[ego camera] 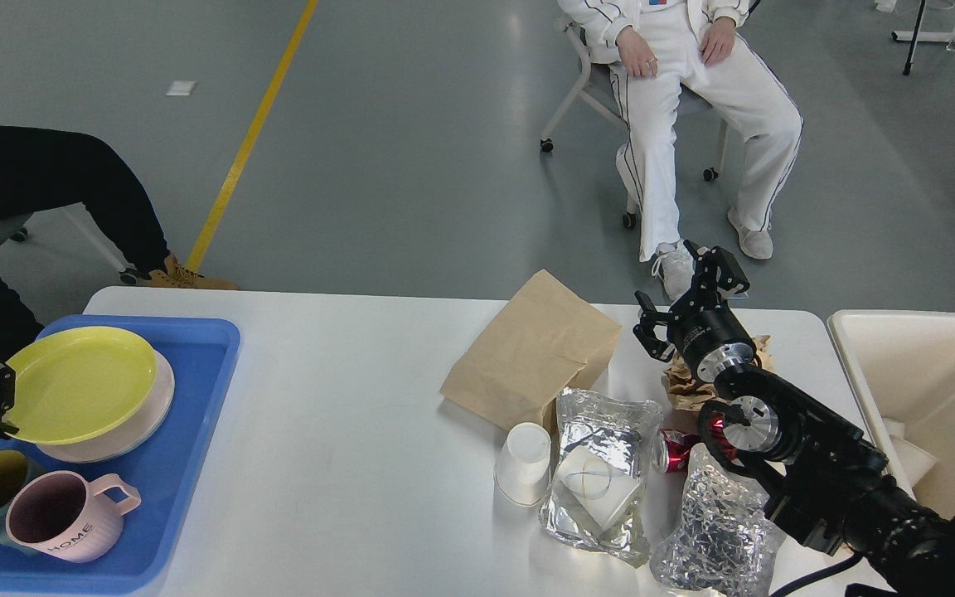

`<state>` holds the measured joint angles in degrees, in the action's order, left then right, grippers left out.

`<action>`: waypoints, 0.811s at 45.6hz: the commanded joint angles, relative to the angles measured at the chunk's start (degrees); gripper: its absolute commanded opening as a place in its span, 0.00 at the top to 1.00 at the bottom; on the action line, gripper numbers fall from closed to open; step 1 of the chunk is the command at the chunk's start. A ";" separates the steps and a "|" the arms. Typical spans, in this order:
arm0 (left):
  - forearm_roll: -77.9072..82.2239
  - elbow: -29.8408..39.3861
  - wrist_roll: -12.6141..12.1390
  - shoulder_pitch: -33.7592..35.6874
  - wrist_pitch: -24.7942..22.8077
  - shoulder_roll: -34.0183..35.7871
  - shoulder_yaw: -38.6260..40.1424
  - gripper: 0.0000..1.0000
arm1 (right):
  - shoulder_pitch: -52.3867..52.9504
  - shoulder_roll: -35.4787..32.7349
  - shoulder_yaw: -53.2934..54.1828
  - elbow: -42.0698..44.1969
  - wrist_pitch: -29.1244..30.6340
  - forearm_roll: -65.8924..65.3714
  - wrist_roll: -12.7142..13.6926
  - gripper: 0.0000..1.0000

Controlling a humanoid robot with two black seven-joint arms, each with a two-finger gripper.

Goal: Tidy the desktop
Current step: 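Lower the yellow plate onto the white plate and release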

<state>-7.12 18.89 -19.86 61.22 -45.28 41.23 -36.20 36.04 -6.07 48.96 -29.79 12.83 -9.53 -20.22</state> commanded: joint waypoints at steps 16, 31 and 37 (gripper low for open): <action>0.00 0.00 0.00 0.48 0.64 -0.10 -0.09 0.97 | 0.00 0.00 0.00 0.00 0.00 -0.05 0.00 0.00; 0.00 -0.08 0.00 1.89 0.99 -0.19 -0.01 0.97 | 0.00 0.00 0.00 0.00 0.00 0.04 0.00 0.00; 0.00 -0.08 0.00 1.89 0.99 -0.36 -0.01 0.96 | 0.00 0.00 0.00 0.00 0.00 -0.05 0.00 0.00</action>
<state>-7.12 18.81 -19.86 63.10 -44.30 41.00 -36.22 36.04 -6.07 48.95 -29.80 12.83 -9.52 -20.22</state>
